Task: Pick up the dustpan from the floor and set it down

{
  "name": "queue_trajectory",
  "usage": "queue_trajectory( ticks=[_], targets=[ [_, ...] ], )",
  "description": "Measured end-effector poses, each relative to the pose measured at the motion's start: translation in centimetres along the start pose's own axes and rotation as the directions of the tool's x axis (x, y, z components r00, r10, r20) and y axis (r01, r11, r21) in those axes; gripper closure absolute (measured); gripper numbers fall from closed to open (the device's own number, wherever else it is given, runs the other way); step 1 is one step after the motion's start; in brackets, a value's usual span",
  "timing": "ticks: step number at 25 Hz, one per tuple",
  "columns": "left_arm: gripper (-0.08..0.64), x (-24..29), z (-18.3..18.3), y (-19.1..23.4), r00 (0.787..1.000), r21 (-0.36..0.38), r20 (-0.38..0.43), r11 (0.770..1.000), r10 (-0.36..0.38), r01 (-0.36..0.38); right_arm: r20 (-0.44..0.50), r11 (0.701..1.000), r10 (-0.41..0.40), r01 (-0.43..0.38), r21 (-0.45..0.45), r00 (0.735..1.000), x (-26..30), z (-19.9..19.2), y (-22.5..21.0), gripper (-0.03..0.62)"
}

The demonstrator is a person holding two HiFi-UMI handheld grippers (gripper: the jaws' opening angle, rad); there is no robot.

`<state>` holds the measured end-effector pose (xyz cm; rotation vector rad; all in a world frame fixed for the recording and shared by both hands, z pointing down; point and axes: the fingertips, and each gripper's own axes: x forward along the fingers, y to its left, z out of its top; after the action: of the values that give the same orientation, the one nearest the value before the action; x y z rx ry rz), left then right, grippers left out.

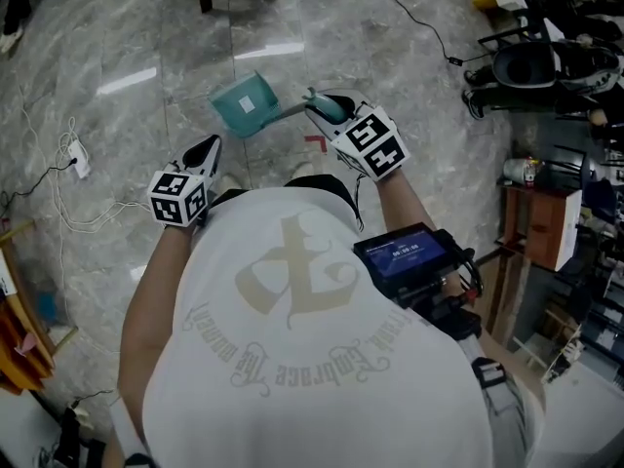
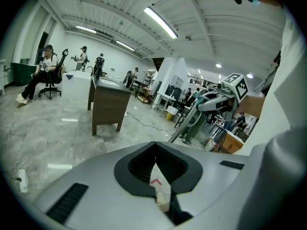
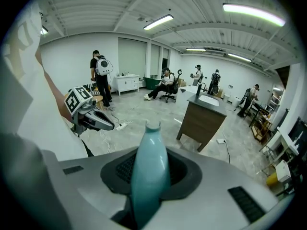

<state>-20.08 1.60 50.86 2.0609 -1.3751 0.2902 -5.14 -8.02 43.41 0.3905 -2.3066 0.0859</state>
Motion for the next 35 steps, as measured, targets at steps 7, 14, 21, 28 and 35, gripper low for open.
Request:
queue_trajectory(
  ticks=[7, 14, 21, 28, 35],
  targets=[
    [0.548, -1.8, -1.7, 1.6, 0.999, -0.002, -0.006, 0.999, -0.035, 0.035, -0.045, 0.999, -0.043, 0.044, 0.021, 0.998, 1.2, -0.6, 2.5, 0.489],
    [0.549, -3.6, -1.5, 2.4, 0.999, -0.011, 0.002, 0.999, -0.032, 0.032, -0.085, 0.996, -0.066, 0.071, 0.058, 0.994, 1.8, -1.3, 2.9, 0.489],
    [0.549, -5.8, -2.0, 5.2, 1.0, -0.055, 0.021, 0.998, 0.02, -0.019, -0.114, 0.994, -0.073, 0.082, 0.077, 0.991, 4.0, -1.6, 3.4, 0.489],
    [0.549, -5.8, -1.9, 6.6, 0.998, -0.095, 0.029, 0.994, 0.058, -0.055, -0.132, 0.994, -0.059, 0.069, 0.079, 0.989, 6.6, -2.0, 2.5, 0.489],
    [0.548, -8.3, -3.3, 7.0, 0.992, -0.134, 0.016, 0.984, 0.124, -0.121, -0.156, 0.993, -0.069, 0.083, 0.082, 0.985, 8.0, -3.6, 3.2, 0.489]
  ],
)
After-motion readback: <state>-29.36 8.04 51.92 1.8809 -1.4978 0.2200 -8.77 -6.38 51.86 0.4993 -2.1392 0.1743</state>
